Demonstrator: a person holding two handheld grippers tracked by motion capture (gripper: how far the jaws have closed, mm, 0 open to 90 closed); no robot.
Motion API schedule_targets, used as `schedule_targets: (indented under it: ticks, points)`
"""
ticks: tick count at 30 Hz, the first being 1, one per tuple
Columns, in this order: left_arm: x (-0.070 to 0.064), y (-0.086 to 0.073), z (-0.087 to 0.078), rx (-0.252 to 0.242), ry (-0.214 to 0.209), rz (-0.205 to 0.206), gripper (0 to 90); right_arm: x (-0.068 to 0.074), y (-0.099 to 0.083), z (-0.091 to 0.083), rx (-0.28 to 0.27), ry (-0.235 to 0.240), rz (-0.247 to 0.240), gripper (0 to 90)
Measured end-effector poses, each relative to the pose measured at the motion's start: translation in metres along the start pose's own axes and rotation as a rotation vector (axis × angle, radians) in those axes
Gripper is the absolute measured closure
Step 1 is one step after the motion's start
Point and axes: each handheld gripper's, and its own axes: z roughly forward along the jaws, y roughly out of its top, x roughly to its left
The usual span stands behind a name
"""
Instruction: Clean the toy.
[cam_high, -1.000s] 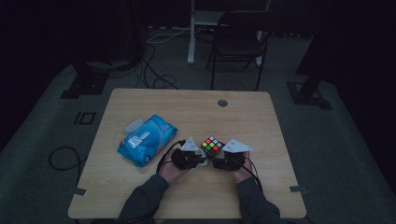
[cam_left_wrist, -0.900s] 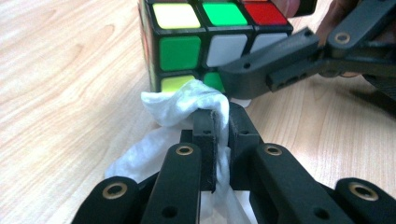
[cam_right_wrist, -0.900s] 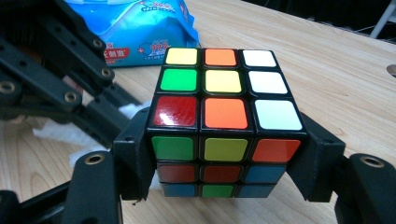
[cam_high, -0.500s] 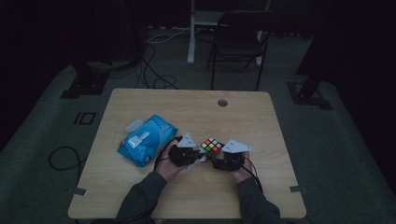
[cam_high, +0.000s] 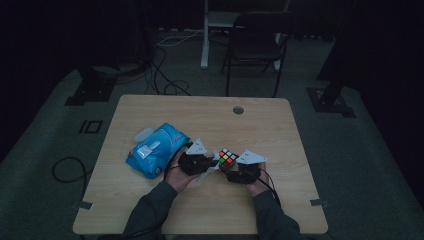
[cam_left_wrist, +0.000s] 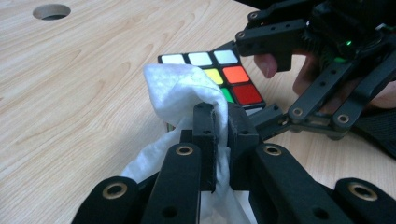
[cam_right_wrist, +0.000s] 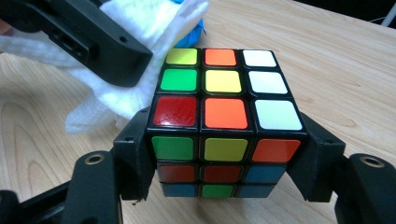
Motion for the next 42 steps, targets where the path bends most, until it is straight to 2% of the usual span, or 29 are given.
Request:
schedule_targets:
  ticks: [11, 20, 25, 31, 42]
  points:
    - [-0.002, 0.007, -0.002, -0.028, -0.011, 0.001, 85.7, 0.005, -0.001, 0.004, 0.02, 0.019, -0.009, 34.2]
    - [0.008, 0.012, -0.001, -0.036, 0.01, -0.009, 85.7, 0.023, 0.001, 0.009, 0.031, 0.056, -0.085, 34.2]
    - [0.014, 0.013, -0.001, -0.044, 0.017, -0.021, 85.7, 0.024, 0.001, 0.01, 0.034, 0.064, -0.089, 34.2]
    - [0.014, 0.022, -0.003, -0.063, 0.017, -0.017, 85.7, 0.027, 0.001, 0.011, 0.037, 0.077, -0.096, 34.2]
    - [0.017, 0.031, 0.007, -0.068, -0.002, -0.024, 85.7, 0.035, 0.001, 0.015, 0.041, 0.101, -0.114, 34.2]
